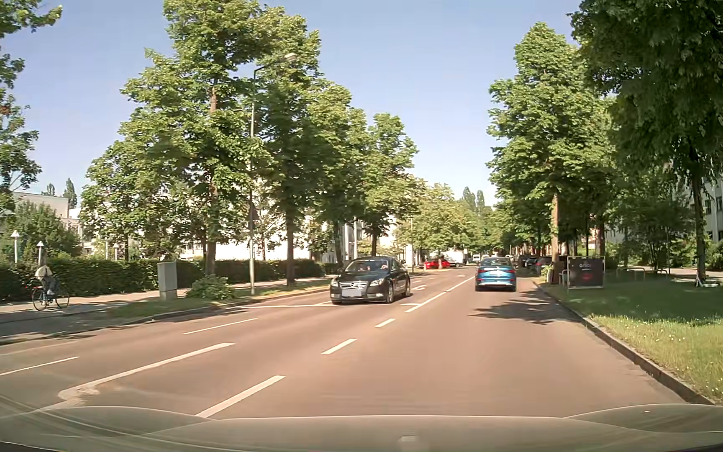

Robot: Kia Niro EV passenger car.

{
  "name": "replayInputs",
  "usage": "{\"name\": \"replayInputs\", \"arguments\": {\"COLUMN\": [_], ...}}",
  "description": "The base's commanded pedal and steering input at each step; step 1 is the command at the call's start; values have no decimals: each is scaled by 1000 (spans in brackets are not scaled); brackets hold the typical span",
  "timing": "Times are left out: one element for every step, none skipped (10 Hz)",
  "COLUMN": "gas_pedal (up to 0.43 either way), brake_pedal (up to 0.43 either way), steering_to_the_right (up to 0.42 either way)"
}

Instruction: Follow the waypoints while adhering to traffic rules and regulations

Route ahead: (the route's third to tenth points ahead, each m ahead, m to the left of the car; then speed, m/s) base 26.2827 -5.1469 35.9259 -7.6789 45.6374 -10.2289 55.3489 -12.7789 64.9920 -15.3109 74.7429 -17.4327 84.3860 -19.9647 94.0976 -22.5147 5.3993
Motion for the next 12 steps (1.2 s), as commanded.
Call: {"name": "replayInputs", "arguments": {"gas_pedal": [189,189,197,209,209,209,209,209,209,209,209,209], "brake_pedal": [0,0,0,0,0,0,0,0,0,0,0,0], "steering_to_the_right": [190,179,165,155,141,124,108,98,82,54,24,18]}}
